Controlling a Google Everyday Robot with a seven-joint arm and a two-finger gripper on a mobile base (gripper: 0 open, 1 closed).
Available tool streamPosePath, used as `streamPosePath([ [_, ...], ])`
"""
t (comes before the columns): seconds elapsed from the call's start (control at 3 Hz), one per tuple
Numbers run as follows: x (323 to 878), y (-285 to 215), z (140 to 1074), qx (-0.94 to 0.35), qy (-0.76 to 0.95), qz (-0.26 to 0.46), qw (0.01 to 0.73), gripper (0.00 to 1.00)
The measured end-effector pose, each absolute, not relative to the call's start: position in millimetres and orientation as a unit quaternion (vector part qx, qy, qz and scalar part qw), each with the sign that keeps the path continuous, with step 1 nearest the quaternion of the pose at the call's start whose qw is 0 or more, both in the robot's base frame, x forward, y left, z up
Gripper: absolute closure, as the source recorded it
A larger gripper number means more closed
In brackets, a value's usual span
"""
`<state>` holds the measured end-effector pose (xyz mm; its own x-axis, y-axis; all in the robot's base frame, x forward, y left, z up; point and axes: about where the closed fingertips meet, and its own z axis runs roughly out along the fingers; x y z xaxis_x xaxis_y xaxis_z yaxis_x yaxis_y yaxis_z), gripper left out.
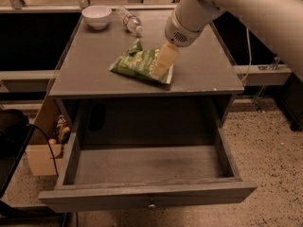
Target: Place green jalapeno chip bag into top drawer
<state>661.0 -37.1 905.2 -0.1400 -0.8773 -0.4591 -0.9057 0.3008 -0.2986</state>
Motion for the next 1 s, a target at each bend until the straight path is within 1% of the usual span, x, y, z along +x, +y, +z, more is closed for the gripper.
streamPosePath([
  [1.0, 692.7, 15.4, 860.5, -0.609, 0.742, 0.039, 0.276, 0.0],
])
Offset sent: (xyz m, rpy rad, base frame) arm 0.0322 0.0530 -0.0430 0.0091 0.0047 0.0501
